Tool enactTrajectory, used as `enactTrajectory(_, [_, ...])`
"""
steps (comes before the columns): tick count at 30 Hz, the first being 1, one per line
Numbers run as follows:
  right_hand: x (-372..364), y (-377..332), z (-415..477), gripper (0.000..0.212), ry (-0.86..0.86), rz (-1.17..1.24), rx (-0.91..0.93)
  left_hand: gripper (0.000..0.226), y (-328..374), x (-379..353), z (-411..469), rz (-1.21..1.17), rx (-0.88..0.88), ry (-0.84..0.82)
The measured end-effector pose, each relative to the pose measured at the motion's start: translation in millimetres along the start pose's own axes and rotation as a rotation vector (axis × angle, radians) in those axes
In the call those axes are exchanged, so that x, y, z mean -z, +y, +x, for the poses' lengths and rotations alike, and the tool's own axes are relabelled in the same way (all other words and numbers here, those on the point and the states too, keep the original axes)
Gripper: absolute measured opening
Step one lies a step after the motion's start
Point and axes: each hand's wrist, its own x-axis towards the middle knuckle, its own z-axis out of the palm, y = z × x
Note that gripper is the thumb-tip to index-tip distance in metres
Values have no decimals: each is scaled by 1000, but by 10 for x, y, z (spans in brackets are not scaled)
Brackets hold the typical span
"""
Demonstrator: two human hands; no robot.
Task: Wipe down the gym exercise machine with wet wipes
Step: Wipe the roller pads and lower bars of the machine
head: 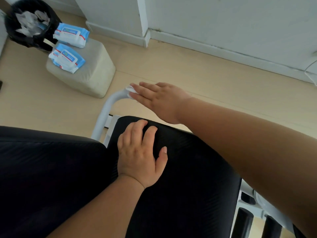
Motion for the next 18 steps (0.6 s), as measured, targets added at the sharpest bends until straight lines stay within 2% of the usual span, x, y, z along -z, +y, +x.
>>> enactTrajectory(4, [-87,105,-386,73,-4,-15,3,53,3,-2,3,2,7,-13])
enactTrajectory(10, [-542,292,-1157,75,182,-21,-132,53,-1,-6,6,-4,0,-1])
enactTrajectory(15, [-565,254,-854,71,270,1,-142,52,3,-6,2,7,-4,11])
enactTrajectory(18, [-485,262,-653,70,267,-37,-117,52,7,-8,2,14,-11,23])
